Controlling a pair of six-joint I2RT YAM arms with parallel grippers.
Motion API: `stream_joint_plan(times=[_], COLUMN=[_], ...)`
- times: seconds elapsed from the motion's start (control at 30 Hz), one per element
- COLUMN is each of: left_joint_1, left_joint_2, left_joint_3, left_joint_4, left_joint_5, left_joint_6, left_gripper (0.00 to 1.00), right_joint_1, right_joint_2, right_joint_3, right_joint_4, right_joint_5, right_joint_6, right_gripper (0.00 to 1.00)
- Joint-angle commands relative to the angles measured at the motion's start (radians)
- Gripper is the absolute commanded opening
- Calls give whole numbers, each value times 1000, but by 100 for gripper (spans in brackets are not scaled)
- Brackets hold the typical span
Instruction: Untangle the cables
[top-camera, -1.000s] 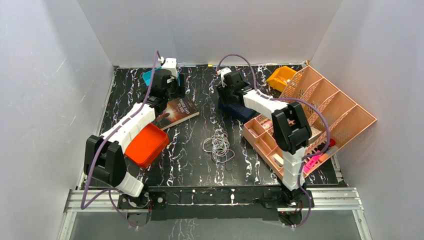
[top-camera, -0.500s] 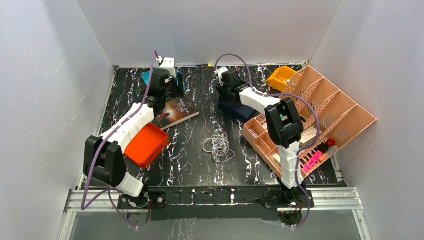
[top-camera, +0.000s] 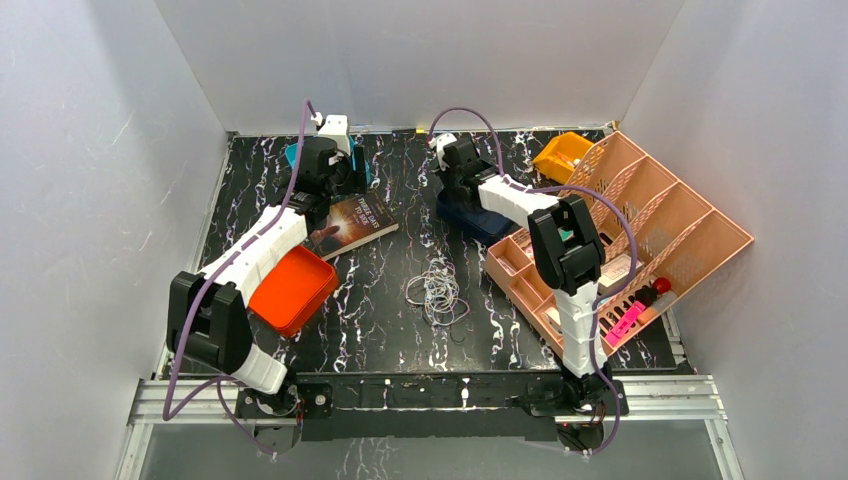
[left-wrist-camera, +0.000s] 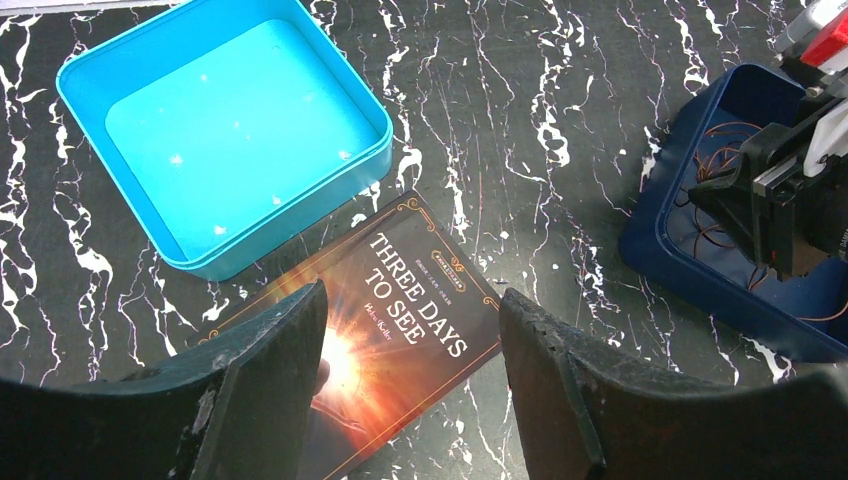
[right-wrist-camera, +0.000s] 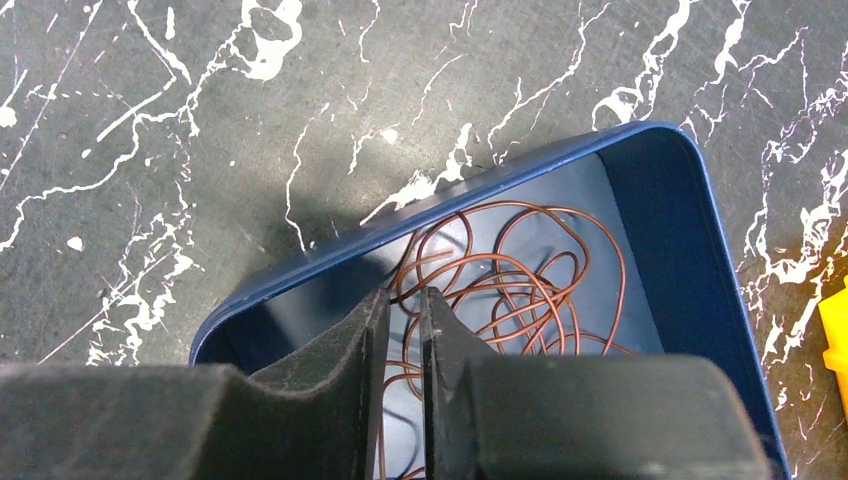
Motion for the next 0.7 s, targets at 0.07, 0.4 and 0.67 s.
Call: stream_joint_plan(times=[0.07, 0.4, 0.67], left_joint_1=[11, 14, 14], left_joint_2=[-36, -30, -27], left_joint_3=[-5, -4, 0], left_joint_4=[20, 19, 14], left_joint_5=[20, 28, 37], left_joint_6=[-7, -6, -6], left_gripper=[63, 63, 63], right_joint_1=[-11, -42, -80], right_joint_2=[-51, -165, -212], right_joint_3=[15, -73, -105], right_joint_4=[54, 48, 5], right_joint_5=[5, -1, -63], right_joint_6=[20, 80, 152], right_gripper=[21, 18, 17])
